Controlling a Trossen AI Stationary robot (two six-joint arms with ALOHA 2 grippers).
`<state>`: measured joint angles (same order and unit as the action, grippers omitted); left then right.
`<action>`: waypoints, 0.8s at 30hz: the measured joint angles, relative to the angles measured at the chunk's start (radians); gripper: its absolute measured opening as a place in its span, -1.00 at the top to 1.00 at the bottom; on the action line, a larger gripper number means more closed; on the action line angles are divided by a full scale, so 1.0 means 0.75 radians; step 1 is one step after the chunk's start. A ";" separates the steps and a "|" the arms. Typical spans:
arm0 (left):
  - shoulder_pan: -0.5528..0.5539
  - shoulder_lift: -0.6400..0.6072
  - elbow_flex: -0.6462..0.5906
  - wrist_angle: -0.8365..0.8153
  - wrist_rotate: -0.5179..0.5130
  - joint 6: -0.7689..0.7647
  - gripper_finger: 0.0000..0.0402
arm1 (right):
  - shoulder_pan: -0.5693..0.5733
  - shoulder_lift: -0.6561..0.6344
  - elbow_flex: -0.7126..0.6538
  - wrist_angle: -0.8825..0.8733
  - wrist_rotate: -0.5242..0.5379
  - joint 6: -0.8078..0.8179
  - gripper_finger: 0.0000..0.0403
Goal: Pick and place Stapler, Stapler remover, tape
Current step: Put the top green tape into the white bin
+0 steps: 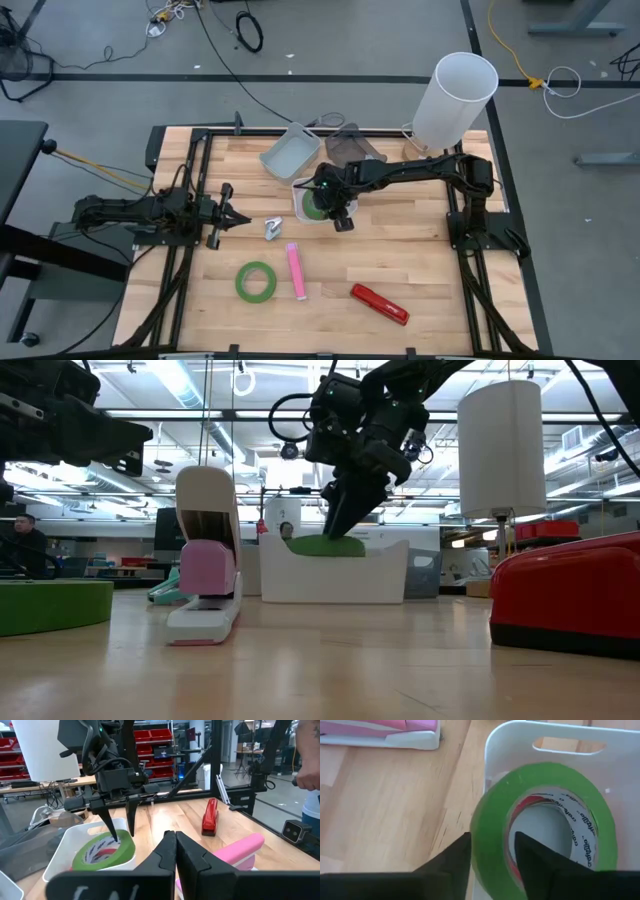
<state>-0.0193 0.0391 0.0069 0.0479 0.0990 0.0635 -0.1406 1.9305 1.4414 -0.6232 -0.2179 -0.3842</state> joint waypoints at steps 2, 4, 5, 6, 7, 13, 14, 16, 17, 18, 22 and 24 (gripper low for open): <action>0.000 0.000 0.000 0.000 0.000 -0.001 0.96 | 0.000 0.000 0.001 0.001 0.000 0.013 0.14; 0.000 0.000 0.000 0.000 0.000 -0.001 0.96 | 0.000 0.000 0.001 0.002 0.000 0.031 0.03; 0.000 0.000 0.000 0.000 0.000 -0.001 0.96 | 0.000 0.000 0.001 0.004 0.000 0.038 -0.02; 0.000 0.000 0.000 0.000 0.000 0.000 0.96 | 0.000 0.000 0.001 0.004 0.000 0.038 -0.06; 0.000 0.000 0.000 0.000 0.000 -0.001 0.96 | 0.000 0.000 0.001 0.004 0.000 0.038 -0.10; 0.000 0.000 0.000 0.000 0.000 -0.001 0.96 | -0.002 0.000 0.001 0.004 0.062 0.042 -0.23; 0.000 0.000 0.000 0.000 0.000 0.000 0.96 | -0.002 0.000 0.001 0.002 0.063 0.040 -0.23; 0.000 0.000 0.000 0.000 0.000 0.000 0.96 | -0.003 0.000 0.001 -0.005 0.040 0.032 -0.23; 0.000 0.000 0.000 0.000 0.000 -0.001 0.96 | -0.003 0.000 0.001 -0.006 0.025 0.031 -0.23; 0.000 0.000 0.000 0.000 0.000 -0.001 0.96 | -0.003 0.000 0.001 -0.006 0.011 0.028 -0.23; 0.000 0.000 0.000 0.000 0.000 -0.001 0.96 | -0.003 0.000 0.001 -0.003 -0.023 0.027 -0.19; 0.000 0.000 0.000 0.000 0.000 0.000 0.96 | -0.003 0.003 0.002 0.002 -0.032 0.015 -0.16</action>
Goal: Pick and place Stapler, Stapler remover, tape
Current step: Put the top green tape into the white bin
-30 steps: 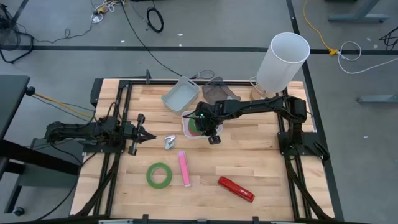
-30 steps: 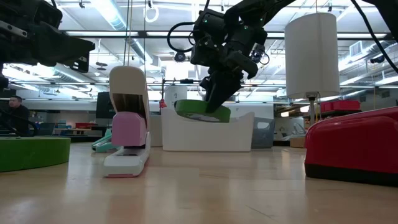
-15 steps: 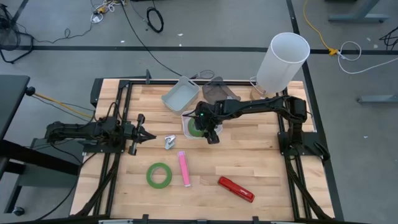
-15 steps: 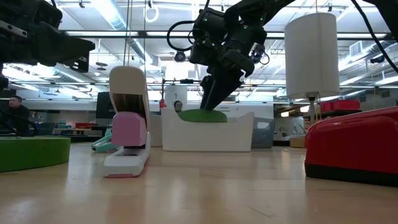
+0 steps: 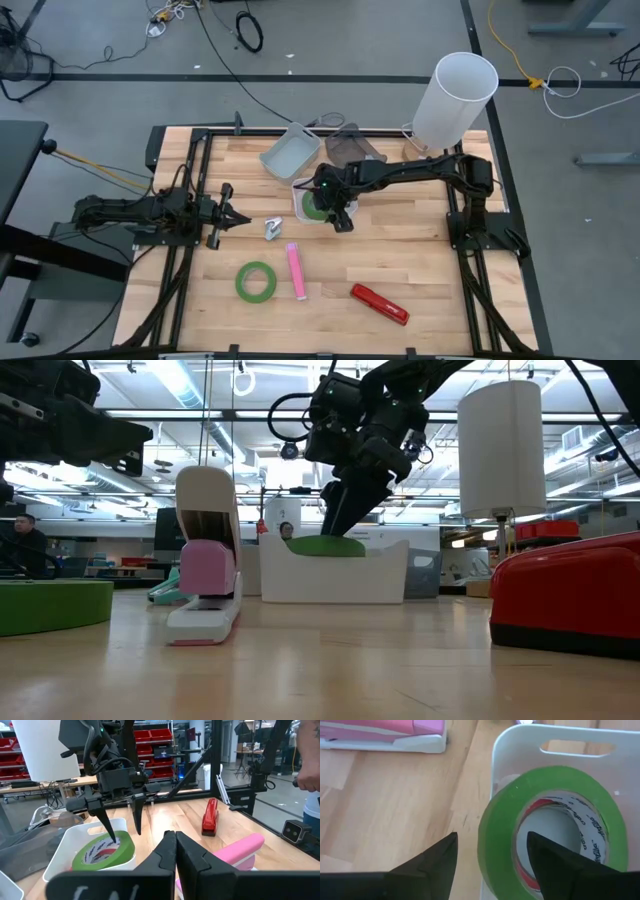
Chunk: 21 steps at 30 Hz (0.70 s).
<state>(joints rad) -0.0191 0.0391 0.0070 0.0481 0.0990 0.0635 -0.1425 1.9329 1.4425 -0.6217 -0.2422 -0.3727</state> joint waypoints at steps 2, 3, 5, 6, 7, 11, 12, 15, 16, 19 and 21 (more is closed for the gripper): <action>0.000 0.000 0.000 0.000 0.000 -0.001 0.96 | 0.000 0.002 0.000 -0.003 -0.012 -0.002 -0.14; 0.000 0.000 0.000 0.000 0.000 0.000 0.96 | 0.000 0.002 0.000 -0.003 -0.013 -0.003 -0.12; 0.000 0.000 0.000 0.000 0.000 -0.001 0.96 | 0.000 0.002 0.000 -0.001 -0.015 -0.003 -0.09; 0.000 0.000 0.000 0.000 0.000 0.000 0.96 | 0.000 0.002 0.000 -0.001 -0.015 -0.003 -0.08; 0.000 0.000 0.000 0.000 0.000 0.000 0.96 | 0.000 0.002 0.000 -0.001 -0.015 -0.003 -0.06; 0.000 0.000 0.000 0.000 0.000 0.000 0.96 | 0.000 0.003 0.000 -0.006 -0.015 -0.003 0.00; 0.000 0.000 0.000 0.000 0.000 0.000 0.96 | 0.000 0.003 0.000 -0.007 -0.015 -0.003 0.01; 0.000 0.000 0.000 0.000 0.000 0.000 0.96 | -0.002 0.004 0.000 -0.007 -0.015 -0.003 0.03; 0.000 0.000 0.000 0.000 0.000 0.000 0.96 | -0.005 0.004 0.000 -0.007 -0.015 -0.003 0.04; 0.000 0.000 0.000 0.000 0.000 0.000 0.96 | -0.016 0.004 0.000 -0.008 -0.017 0.030 0.04; 0.000 0.000 0.000 0.000 0.000 0.000 0.96 | -0.023 0.004 0.000 -0.009 -0.017 0.037 0.04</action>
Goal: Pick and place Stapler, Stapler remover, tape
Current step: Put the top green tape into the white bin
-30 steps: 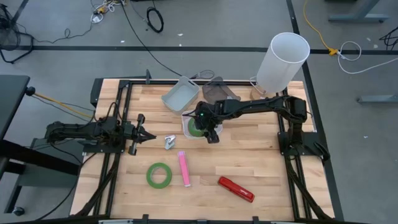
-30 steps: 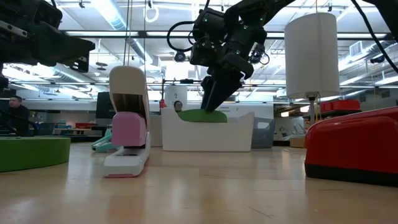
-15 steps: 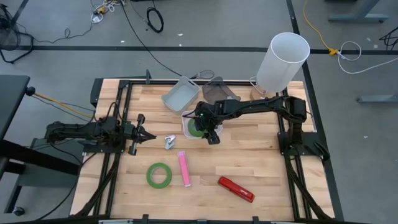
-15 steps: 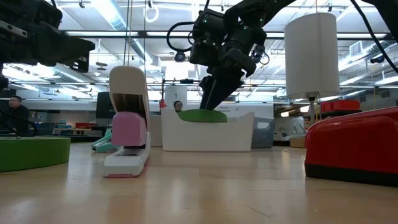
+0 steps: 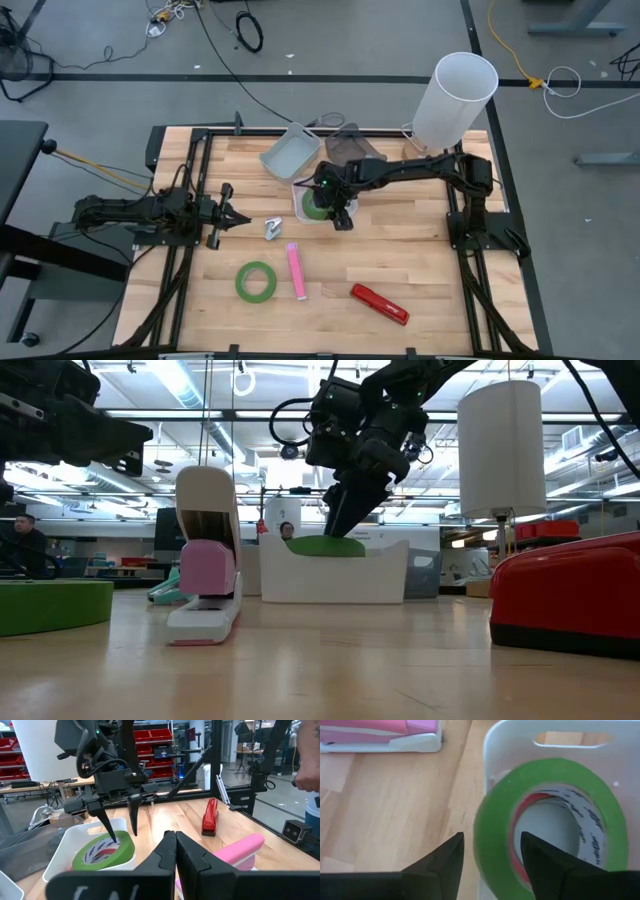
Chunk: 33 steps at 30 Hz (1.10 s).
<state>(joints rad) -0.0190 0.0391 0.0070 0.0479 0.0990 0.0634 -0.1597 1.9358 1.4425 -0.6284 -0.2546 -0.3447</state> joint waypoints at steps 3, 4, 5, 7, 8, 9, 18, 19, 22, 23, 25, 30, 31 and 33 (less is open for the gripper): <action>0.000 0.000 0.000 0.000 0.000 0.000 0.96 | -0.008 0.000 0.000 -0.005 -0.002 0.004 0.04; 0.000 0.000 0.000 0.000 0.000 0.000 0.96 | -0.012 0.000 0.000 -0.015 -0.012 0.005 0.04; 0.000 0.000 0.000 0.000 0.000 0.000 0.96 | -0.016 0.000 0.000 -0.030 -0.031 0.005 0.04; 0.000 0.000 0.000 0.000 0.000 0.000 0.96 | -0.023 0.000 0.000 -0.055 -0.076 0.005 0.04; 0.000 0.000 0.000 0.000 0.000 0.000 0.96 | -0.027 0.000 0.000 -0.060 -0.087 0.005 0.04; 0.000 0.000 0.000 0.000 0.000 0.000 0.96 | -0.031 0.000 0.000 -0.061 -0.091 0.005 0.04; 0.000 0.000 0.000 0.000 0.000 0.001 0.96 | -0.040 0.001 0.000 -0.050 -0.092 -0.008 -0.05; 0.000 0.000 0.000 0.000 0.000 0.000 0.96 | -0.040 0.001 0.000 -0.043 -0.092 -0.007 -0.08; 0.000 0.000 0.000 0.000 0.000 0.000 0.96 | -0.040 0.001 0.000 -0.026 -0.092 -0.007 -0.16; 0.000 0.000 0.000 0.000 0.000 0.000 0.96 | -0.040 0.001 0.000 -0.023 -0.092 -0.007 -0.18; 0.000 0.000 0.000 0.000 0.000 0.000 0.96 | -0.040 0.001 0.000 -0.016 -0.092 -0.015 -0.21; 0.000 -0.001 0.000 0.000 0.000 0.000 0.96 | -0.040 0.001 -0.039 0.063 -0.105 -0.020 -0.25; 0.000 -0.001 0.000 0.000 0.000 0.000 0.96 | -0.040 0.001 -0.053 0.075 -0.105 -0.020 -0.25; 0.000 -0.001 0.000 0.000 0.000 0.000 0.96 | -0.036 0.002 -0.077 0.097 -0.105 -0.020 -0.25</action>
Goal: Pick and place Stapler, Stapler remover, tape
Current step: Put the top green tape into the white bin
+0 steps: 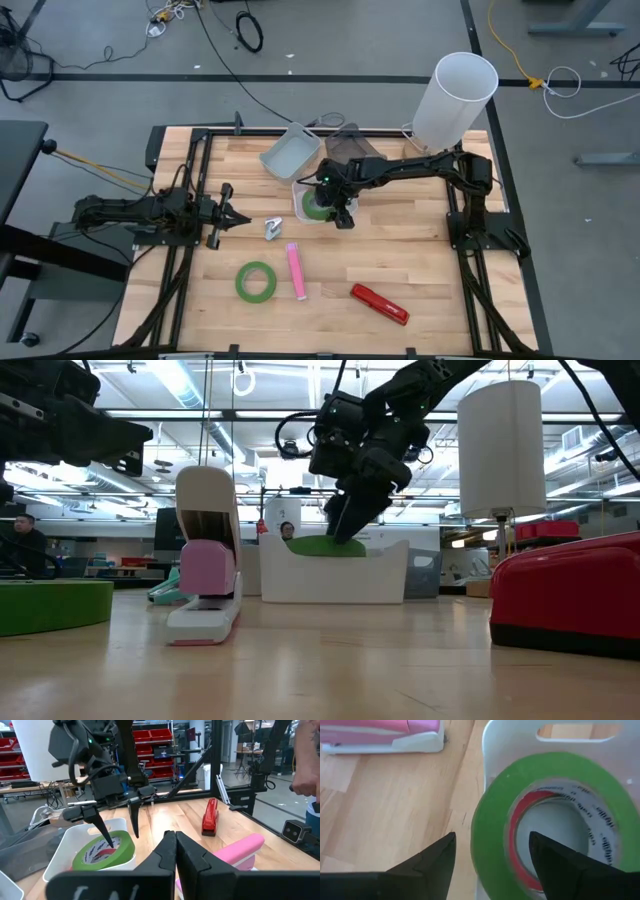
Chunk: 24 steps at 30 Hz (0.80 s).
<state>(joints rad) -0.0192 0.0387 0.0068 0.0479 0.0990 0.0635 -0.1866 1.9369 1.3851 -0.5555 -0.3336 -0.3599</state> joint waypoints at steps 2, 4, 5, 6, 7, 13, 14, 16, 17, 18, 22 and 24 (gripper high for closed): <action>0.000 0.000 0.000 0.000 0.000 0.000 0.96 | 0.002 0.000 -0.015 0.005 -0.004 0.000 -0.25; 0.000 0.000 0.000 0.000 0.000 0.000 0.96 | 0.002 0.000 -0.021 0.007 -0.011 0.000 -0.25; 0.000 0.000 0.000 0.000 0.000 0.000 0.96 | 0.003 0.000 -0.022 0.007 -0.011 0.000 -0.25; 0.000 0.000 0.000 0.000 0.000 0.000 0.96 | 0.003 0.000 -0.022 0.008 -0.011 0.000 -0.25; 0.000 0.000 0.000 0.000 0.000 0.000 0.96 | 0.002 0.000 -0.022 0.009 -0.011 -0.001 -0.24; 0.000 0.000 0.000 0.000 0.000 0.000 0.96 | 0.002 0.000 -0.023 0.018 -0.017 0.010 -0.11; 0.000 0.000 0.000 0.000 0.000 0.000 0.96 | 0.002 0.000 -0.023 0.018 -0.026 0.012 -0.09; 0.000 0.000 0.000 0.000 0.000 0.000 0.96 | 0.002 0.000 -0.023 0.017 -0.034 0.015 -0.03; 0.000 0.000 0.000 0.000 0.000 0.000 0.96 | 0.002 0.000 -0.023 0.018 -0.033 0.015 -0.01; 0.000 0.000 0.000 0.000 0.000 0.000 0.96 | 0.001 0.000 -0.023 0.018 -0.033 0.015 0.02; 0.000 0.000 0.000 0.000 0.000 0.000 0.96 | 0.001 0.000 -0.023 0.018 -0.031 0.015 0.13; 0.000 0.000 0.000 0.000 0.000 0.000 0.96 | 0.001 0.000 -0.023 0.018 -0.031 0.015 0.18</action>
<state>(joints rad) -0.0192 0.0387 0.0071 0.0482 0.0990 0.0639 -0.1856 1.9369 1.3678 -0.5423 -0.3565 -0.3489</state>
